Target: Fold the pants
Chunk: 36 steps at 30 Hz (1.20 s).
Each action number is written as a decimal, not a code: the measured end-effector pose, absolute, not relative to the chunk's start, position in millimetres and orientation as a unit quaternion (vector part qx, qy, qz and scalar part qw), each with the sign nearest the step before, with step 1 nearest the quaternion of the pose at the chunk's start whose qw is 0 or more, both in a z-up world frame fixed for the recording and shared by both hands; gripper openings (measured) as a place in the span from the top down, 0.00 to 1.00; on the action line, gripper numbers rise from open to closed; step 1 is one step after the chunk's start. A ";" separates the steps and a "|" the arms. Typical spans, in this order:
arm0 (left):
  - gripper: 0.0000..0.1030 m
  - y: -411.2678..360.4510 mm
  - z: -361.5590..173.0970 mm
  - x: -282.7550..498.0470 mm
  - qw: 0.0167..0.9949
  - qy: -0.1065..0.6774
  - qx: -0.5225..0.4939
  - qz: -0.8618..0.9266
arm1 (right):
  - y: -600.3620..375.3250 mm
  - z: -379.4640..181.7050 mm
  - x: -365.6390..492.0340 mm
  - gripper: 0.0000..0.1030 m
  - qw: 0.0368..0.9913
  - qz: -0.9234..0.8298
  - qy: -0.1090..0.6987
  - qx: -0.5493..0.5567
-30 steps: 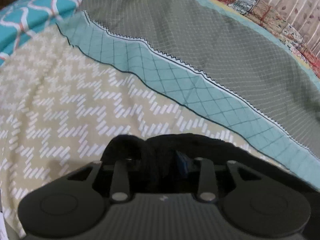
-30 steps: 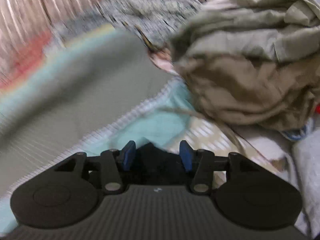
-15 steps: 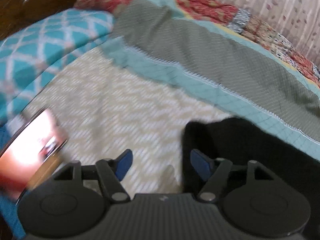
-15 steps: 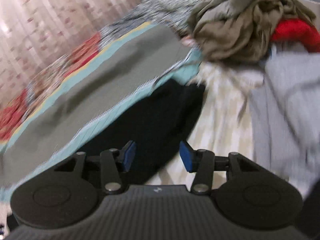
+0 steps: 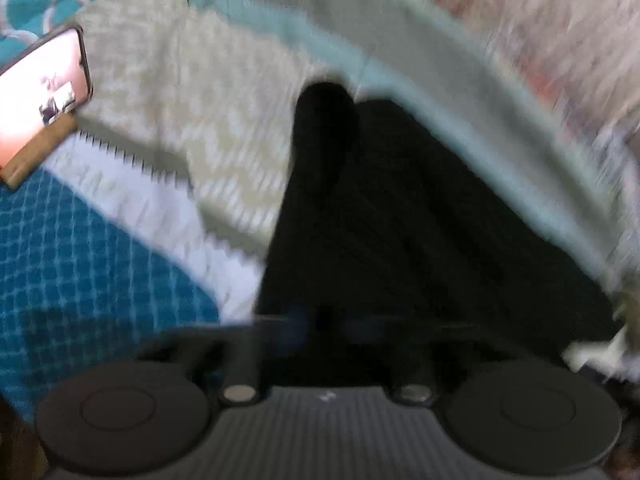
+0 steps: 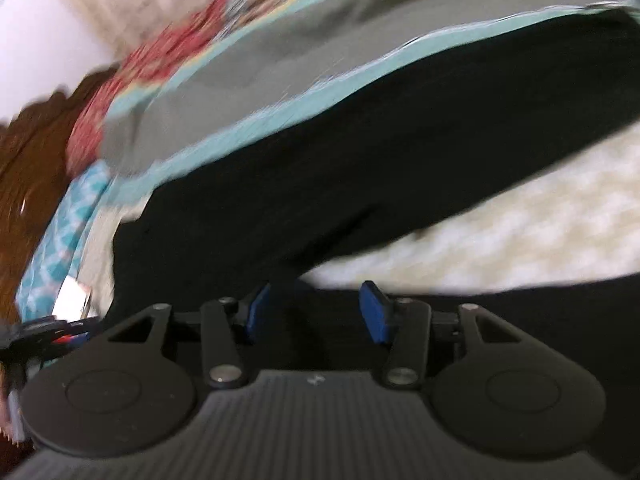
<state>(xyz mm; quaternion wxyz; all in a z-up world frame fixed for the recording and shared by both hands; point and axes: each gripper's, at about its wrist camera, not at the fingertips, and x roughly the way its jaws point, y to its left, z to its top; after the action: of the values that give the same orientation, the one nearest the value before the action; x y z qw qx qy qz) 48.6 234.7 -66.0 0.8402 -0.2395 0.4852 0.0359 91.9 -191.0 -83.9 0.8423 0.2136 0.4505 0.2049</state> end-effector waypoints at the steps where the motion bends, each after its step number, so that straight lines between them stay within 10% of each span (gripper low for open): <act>1: 0.96 234.4 -64.1 42.5 0.844 0.484 -0.230 0.032 | -178.1 -83.9 93.1 0.49 0.840 0.213 0.457 0.202; 13: 0.93 292.9 -36.2 -20.5 0.856 0.451 -0.220 0.126 | -113.9 -100.5 85.1 0.45 0.812 0.284 0.492 0.136; 17: 0.48 261.2 -2.9 37.4 0.898 0.406 -0.120 0.117 | -157.5 -72.3 107.5 0.45 0.833 0.264 0.456 0.168; 26: 0.08 188.9 -25.0 217.4 0.918 0.370 0.142 0.024 | -368.2 -20.2 244.3 0.45 0.879 -0.052 0.434 0.188; 32: 0.23 180.4 -69.4 257.3 0.898 0.403 0.176 -0.003 | -468.9 -31.2 343.7 0.44 0.837 -0.178 0.445 0.263; 34: 0.64 174.0 -81.2 255.9 0.888 0.416 0.192 -0.018 | -472.8 -49.9 366.7 0.41 0.819 -0.197 0.456 0.287; 36: 0.86 165.3 -88.5 255.8 0.883 0.421 0.206 -0.035 | -469.9 -73.2 377.0 0.41 0.796 -0.231 0.474 0.296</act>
<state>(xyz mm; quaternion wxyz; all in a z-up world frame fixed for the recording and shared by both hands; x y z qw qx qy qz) 255.8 165.3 -88.5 0.8829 0.2059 0.4206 -0.0353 377.0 -469.9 -73.2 0.7962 0.2956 0.4744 -0.2315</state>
